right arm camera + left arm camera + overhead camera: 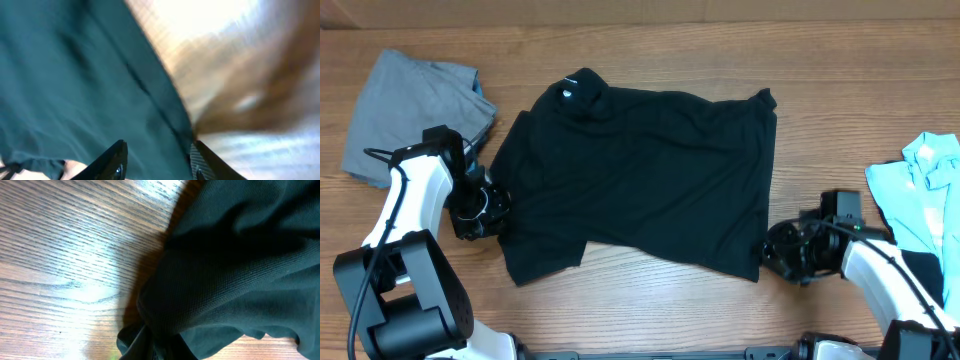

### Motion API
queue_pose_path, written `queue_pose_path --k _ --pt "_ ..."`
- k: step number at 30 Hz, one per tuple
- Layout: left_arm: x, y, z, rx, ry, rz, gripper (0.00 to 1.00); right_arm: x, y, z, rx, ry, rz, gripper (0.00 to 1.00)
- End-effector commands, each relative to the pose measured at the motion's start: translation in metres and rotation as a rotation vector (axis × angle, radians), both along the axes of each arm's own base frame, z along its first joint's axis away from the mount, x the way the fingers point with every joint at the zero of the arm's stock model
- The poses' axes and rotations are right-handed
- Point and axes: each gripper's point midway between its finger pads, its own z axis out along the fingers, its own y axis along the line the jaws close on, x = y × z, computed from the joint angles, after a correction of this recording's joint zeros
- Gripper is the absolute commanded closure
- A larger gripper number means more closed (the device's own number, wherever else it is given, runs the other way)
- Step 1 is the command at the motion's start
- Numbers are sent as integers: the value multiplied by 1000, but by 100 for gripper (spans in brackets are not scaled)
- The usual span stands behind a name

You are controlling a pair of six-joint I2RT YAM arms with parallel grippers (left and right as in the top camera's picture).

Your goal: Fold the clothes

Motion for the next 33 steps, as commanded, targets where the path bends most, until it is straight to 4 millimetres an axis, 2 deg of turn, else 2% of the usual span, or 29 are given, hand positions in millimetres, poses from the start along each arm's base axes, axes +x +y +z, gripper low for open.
queue_pose_path --k 1,3,7,11,14,19,22,28,31,33 --pt "3 2 2 12 -13 -22 90 37 -9 25 -52 -134 44 57" --pt "3 2 2 12 -12 -22 89 47 -11 30 -60 -177 49 60" --pt "4 1 2 10 -15 -25 84 61 -16 29 -94 -226 43 60" --pt "4 1 2 9 -15 -24 72 75 -21 17 -116 -246 38 60" --pt "4 1 2 10 -16 -24 67 88 -22 4 -109 -261 40 60" --pt "4 1 2 10 -16 -24 68 95 -12 -8 -41 -261 55 66" --pt "5 1 2 10 -19 -25 68 100 -12 -5 -41 -290 57 71" --pt "5 1 2 10 -20 -25 67 106 -6 2 -13 -352 106 73" --pt "6 1 2 10 -23 -26 67 109 -6 4 -12 -366 107 81" --pt "7 1 2 11 -26 -27 67 112 -7 5 -16 -378 103 96"
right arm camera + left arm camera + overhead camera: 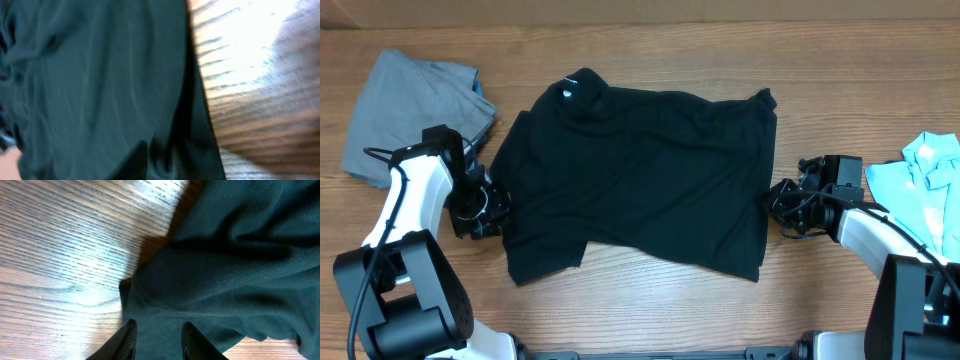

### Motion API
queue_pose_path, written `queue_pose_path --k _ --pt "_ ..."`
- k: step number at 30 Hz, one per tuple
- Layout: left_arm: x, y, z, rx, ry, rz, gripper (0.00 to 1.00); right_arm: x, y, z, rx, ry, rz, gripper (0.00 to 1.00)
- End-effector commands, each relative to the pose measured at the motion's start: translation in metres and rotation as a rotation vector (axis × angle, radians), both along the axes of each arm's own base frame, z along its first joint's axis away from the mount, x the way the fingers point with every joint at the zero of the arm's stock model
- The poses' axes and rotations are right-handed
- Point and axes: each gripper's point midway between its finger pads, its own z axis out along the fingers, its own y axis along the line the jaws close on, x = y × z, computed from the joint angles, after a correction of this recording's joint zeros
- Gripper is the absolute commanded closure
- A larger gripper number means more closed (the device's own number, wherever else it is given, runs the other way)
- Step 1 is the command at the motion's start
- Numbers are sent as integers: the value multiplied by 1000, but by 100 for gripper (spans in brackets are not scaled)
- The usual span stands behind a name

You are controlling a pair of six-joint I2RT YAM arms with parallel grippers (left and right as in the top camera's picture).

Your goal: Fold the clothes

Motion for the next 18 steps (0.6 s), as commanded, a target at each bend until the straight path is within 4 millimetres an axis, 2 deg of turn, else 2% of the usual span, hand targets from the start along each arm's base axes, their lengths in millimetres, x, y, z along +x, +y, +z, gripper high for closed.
queue_pose_path --k 1,7,12,14,18 --pt "5 -1 2 8 -18 -23 66 9 0 8 12 -45 12 96" --pt "6 -2 2 9 -21 -30 66 38 -18 33 -3 -121 -27 96" --pt "9 -2 2 12 -32 -30 66 58 -24 53 -20 -193 -32 96" --pt "9 -2 2 13 -32 -31 66 64 -26 57 -26 -223 -35 96" --pt "9 -2 2 12 -31 -31 63 65 -35 52 -75 -211 -67 96"
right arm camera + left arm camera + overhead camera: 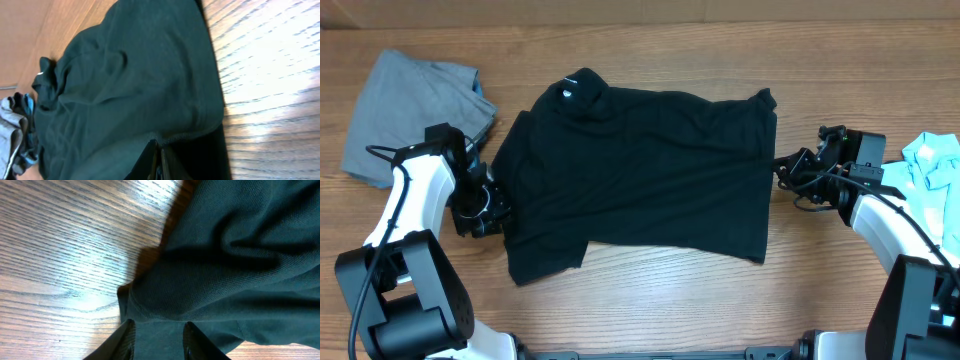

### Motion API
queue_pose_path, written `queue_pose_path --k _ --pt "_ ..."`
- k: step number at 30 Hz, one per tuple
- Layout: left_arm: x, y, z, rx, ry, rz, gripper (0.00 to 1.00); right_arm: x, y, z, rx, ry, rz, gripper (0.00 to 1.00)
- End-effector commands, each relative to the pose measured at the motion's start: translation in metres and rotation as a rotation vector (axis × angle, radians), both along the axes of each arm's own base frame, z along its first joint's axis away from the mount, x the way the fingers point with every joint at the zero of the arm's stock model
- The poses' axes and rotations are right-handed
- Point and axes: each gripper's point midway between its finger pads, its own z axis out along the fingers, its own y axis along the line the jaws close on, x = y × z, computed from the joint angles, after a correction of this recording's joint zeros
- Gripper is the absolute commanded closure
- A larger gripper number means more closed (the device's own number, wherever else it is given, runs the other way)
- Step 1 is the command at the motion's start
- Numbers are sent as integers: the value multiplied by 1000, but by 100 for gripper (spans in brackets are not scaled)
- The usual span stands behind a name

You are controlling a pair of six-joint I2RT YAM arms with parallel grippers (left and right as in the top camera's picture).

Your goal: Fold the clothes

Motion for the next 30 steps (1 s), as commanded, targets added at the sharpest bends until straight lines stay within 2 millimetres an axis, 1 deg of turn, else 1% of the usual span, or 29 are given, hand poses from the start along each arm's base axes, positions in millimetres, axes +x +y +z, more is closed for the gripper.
queue_pose_path --k 1,2,3,4,6,7,10,12,13,15,17,19,21,24,27,28,29,30 --pt "4 1 2 8 -14 -18 63 8 -13 3 -62 -13 -40 87" --pt "4 1 2 8 -15 -18 62 8 -16 1 -73 -5 -50 58" --pt "4 1 2 8 -14 -18 62 5 -19 -2 -75 12 -59 39" --pt "4 1 2 8 -14 -19 60 1 -21 -4 -71 30 -65 34" --pt "4 1 2 8 -14 -25 59 -11 -26 -11 -58 93 -85 34" --pt "4 1 2 8 -14 -25 58 -20 -28 -17 -47 142 -96 36" --pt "2 1 3 6 -9 -25 57 -59 -27 -31 10 322 -115 42" --pt "2 0 3 5 -8 -24 57 -87 -19 -37 45 448 -107 51" --pt "2 0 3 5 -8 -24 56 -99 -15 -38 57 501 -103 53" --pt "2 -1 3 0 -10 -24 56 -125 -3 -41 77 612 -82 53" --pt "3 -2 3 -6 -10 -24 54 -143 9 -46 81 678 -49 53" --pt "3 -2 3 -5 -11 -23 52 -155 19 -54 75 705 -19 52" --pt "3 -2 3 -5 -11 -24 51 -162 27 -61 73 723 -13 47" --pt "3 -2 3 -5 -11 -23 50 -170 32 -69 81 749 -37 43" --pt "3 -2 3 -5 -12 -24 49 -175 38 -74 105 755 -41 44" --pt "4 -2 3 -6 -15 -23 49 -175 43 -74 127 744 -30 47" --pt "4 -2 3 -8 -16 -23 49 -174 46 -75 141 733 -22 53" --pt "4 -2 3 -10 -18 -22 49 -173 45 -76 133 726 -21 65"
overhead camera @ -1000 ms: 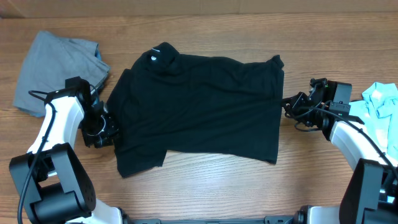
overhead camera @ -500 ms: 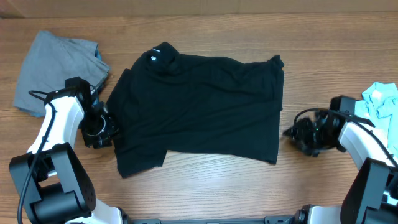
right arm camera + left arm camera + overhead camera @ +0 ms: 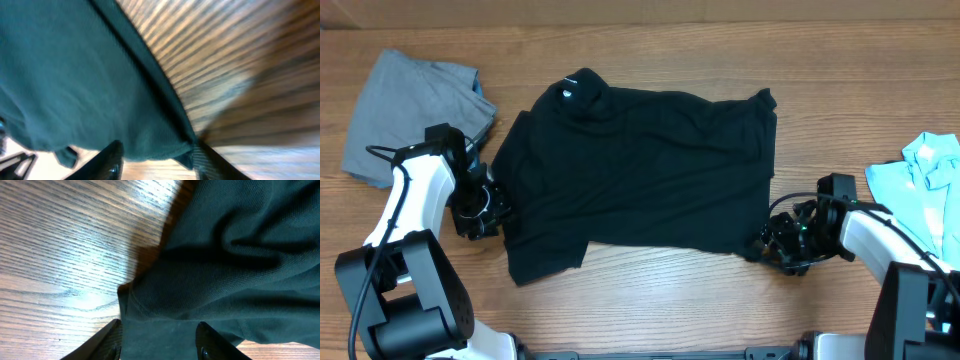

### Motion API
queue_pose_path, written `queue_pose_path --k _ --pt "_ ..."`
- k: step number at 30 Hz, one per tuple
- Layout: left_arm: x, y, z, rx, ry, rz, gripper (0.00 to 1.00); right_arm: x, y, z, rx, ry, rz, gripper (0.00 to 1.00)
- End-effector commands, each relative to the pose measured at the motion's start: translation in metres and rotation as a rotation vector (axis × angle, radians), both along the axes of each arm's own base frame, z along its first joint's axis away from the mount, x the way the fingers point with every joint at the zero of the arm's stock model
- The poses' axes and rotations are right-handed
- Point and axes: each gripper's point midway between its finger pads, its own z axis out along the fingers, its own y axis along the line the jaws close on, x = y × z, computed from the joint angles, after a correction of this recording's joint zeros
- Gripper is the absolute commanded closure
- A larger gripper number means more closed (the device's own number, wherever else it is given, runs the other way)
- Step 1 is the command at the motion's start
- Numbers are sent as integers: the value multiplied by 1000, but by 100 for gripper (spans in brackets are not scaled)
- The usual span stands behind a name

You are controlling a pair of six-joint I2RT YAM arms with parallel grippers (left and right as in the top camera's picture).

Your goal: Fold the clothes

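A black shirt (image 3: 640, 170) lies spread flat on the wooden table (image 3: 650, 310), collar at the back left. My left gripper (image 3: 485, 213) sits at the shirt's left sleeve edge. In the left wrist view it (image 3: 162, 345) is open, fingers wide apart, with dark cloth (image 3: 225, 255) lying between them. My right gripper (image 3: 775, 243) is at the shirt's lower right corner. In the right wrist view it (image 3: 157, 162) is open around that corner of cloth (image 3: 75, 75), low over the wood.
A grey garment (image 3: 410, 110) lies crumpled at the back left, close behind my left arm. A light blue garment (image 3: 925, 190) lies at the right edge, beside my right arm.
My right gripper was shut on the shirt's right hem near the upper corner; it is now open at the lower right corner. The left fingers stand wider apart.
At first my right gripper was open at the lower right corner and the left was closed in on the sleeve cloth. Then the right was at the middle of the right hem, then near its upper end. The bottom hem now lies straighter, and both grippers are open.
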Motion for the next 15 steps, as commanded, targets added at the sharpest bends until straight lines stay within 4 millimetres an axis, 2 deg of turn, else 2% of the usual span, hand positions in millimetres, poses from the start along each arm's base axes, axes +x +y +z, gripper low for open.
queue_pose_path --k 1,3,6,12,15 --pt "6 -3 3 -13 -24 -22 49 -16 0 -18 -37 50 8 81" --pt "6 -3 3 -17 -25 -21 48 -13 -5 -17 -60 54 4 96" --pt "4 -4 3 -19 -19 -24 47 -9 -25 -8 -132 93 -26 96" --pt "5 -4 3 -20 -23 -25 48 -13 -94 19 -399 194 -96 96" --pt "11 -11 5 -56 -52 -40 47 -18 -106 22 -437 223 -117 96"
